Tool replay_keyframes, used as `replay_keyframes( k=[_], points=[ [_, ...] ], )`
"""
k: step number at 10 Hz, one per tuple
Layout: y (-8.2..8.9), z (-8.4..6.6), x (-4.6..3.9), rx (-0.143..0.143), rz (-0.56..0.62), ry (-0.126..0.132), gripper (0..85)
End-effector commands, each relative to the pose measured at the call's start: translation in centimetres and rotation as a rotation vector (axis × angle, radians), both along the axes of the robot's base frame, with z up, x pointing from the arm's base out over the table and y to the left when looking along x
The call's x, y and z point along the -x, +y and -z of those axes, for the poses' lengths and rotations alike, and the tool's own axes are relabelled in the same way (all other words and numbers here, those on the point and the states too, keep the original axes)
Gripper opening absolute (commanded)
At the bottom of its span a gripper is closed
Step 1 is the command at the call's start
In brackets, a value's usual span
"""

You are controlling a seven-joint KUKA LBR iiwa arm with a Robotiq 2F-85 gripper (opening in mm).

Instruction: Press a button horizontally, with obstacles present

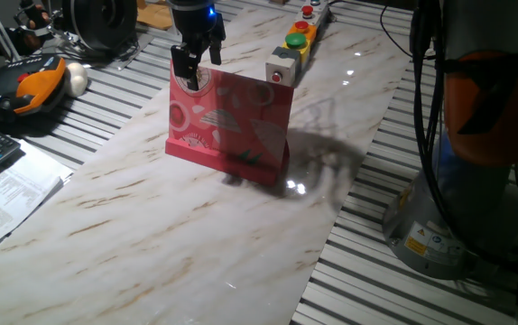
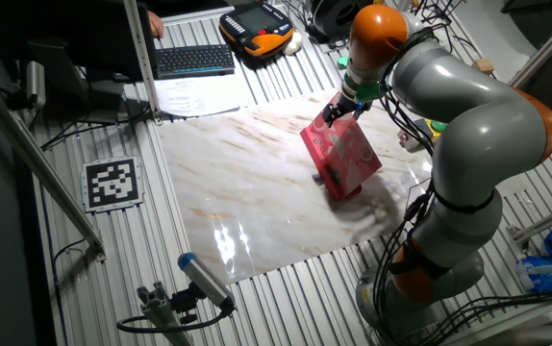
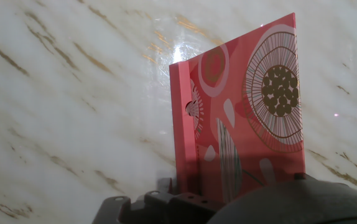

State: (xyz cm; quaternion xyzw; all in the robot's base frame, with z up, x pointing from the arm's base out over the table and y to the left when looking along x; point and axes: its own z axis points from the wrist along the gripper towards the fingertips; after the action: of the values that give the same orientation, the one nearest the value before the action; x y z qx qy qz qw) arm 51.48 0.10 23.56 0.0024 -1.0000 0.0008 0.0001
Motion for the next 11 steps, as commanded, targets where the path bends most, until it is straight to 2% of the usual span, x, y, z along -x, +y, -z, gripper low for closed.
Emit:
replay_keyframes(
  k=[1,11],
  points=[
    [-0.03,-0.02,-0.01,0.149,-0.041,0.205,0.0],
    [-0.03,-0.02,-0.01,0.15,-0.033,0.203,0.0]
  ],
)
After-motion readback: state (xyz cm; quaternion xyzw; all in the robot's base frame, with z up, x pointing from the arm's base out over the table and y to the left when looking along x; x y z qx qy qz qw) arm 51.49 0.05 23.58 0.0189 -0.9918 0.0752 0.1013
